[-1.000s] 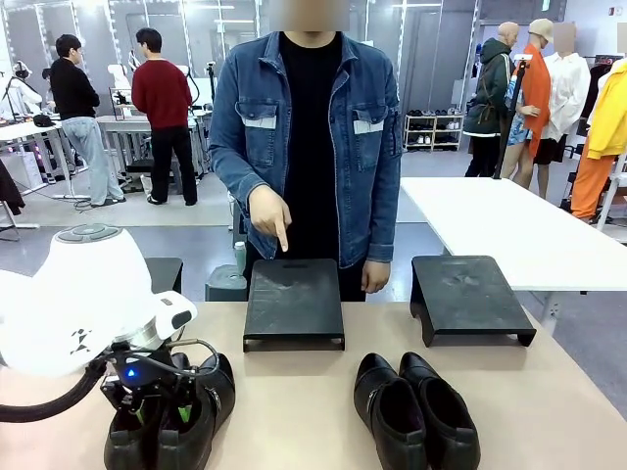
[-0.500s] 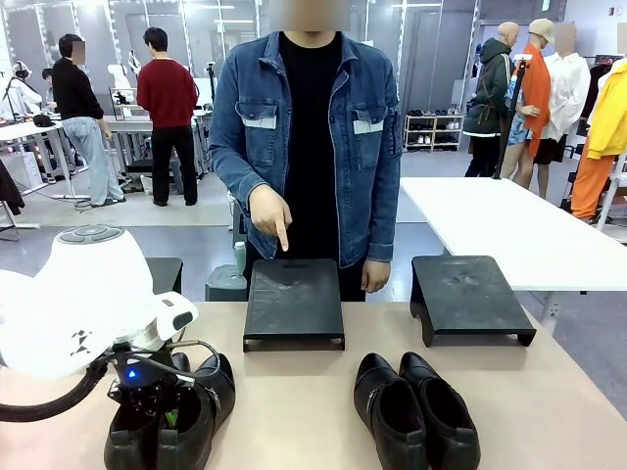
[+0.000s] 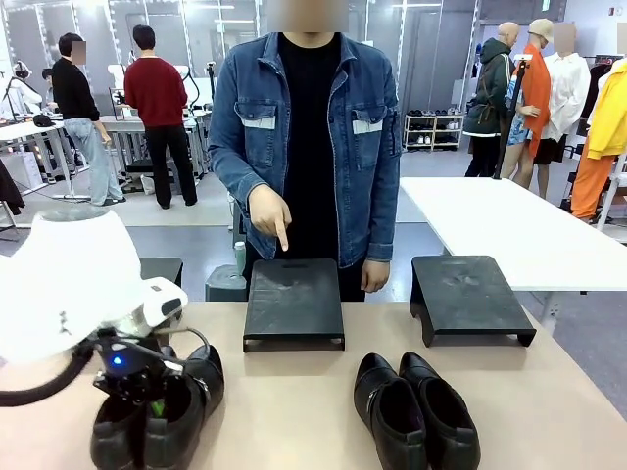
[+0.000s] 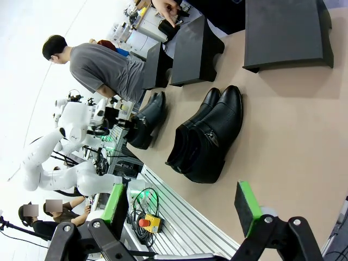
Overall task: Place the shoes on the stand as instructed by the person.
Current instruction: Pick up one pair of Shoes and place it on the Shoes Stand indicated by the person.
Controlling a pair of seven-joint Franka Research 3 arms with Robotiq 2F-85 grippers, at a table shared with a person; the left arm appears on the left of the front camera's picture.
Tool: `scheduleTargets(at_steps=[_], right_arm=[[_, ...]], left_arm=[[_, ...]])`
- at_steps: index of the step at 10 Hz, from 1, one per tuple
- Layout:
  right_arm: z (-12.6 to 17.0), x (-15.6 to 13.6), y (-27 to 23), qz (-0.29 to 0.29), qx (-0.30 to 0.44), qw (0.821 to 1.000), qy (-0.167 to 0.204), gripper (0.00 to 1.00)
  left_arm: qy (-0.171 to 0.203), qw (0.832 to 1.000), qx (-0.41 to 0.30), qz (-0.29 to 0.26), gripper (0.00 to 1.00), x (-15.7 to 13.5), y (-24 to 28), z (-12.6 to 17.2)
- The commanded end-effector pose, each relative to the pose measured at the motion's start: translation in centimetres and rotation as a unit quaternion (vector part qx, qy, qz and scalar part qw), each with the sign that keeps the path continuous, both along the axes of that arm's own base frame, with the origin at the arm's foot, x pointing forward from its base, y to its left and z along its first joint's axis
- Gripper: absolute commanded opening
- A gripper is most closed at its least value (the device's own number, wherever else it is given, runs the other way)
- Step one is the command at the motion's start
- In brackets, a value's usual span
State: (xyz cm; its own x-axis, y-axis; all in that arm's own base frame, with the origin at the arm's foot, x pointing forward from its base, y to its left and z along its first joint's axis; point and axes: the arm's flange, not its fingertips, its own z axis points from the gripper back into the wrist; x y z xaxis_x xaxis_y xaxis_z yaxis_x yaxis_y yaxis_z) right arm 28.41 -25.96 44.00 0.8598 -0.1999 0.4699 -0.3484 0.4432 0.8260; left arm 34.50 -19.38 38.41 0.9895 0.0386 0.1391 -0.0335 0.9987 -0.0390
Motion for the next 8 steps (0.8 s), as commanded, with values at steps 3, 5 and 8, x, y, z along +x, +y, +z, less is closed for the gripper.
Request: scheduleTargets(at_steps=[3, 5, 8], right_arm=[[0.1, 0.0, -0.1, -0.001, 0.005, 1.0, -0.005, 1.0], [0.1, 0.0, -0.1, -0.001, 0.005, 1.0, -0.005, 1.0], [0.1, 0.0, -0.1, -0.001, 0.005, 1.0, -0.005, 1.0]], left_arm=[[-0.02, 0.997, -0.065, -0.028, 0.0, -3.7, 3.9, 8.4], [-0.033, 0.997, -0.07, -0.025, 0.0, -3.3, 4.6, 10.4], [-0.035, 0.997, -0.063, -0.017, 0.0, -3.5, 4.7, 10.2]])
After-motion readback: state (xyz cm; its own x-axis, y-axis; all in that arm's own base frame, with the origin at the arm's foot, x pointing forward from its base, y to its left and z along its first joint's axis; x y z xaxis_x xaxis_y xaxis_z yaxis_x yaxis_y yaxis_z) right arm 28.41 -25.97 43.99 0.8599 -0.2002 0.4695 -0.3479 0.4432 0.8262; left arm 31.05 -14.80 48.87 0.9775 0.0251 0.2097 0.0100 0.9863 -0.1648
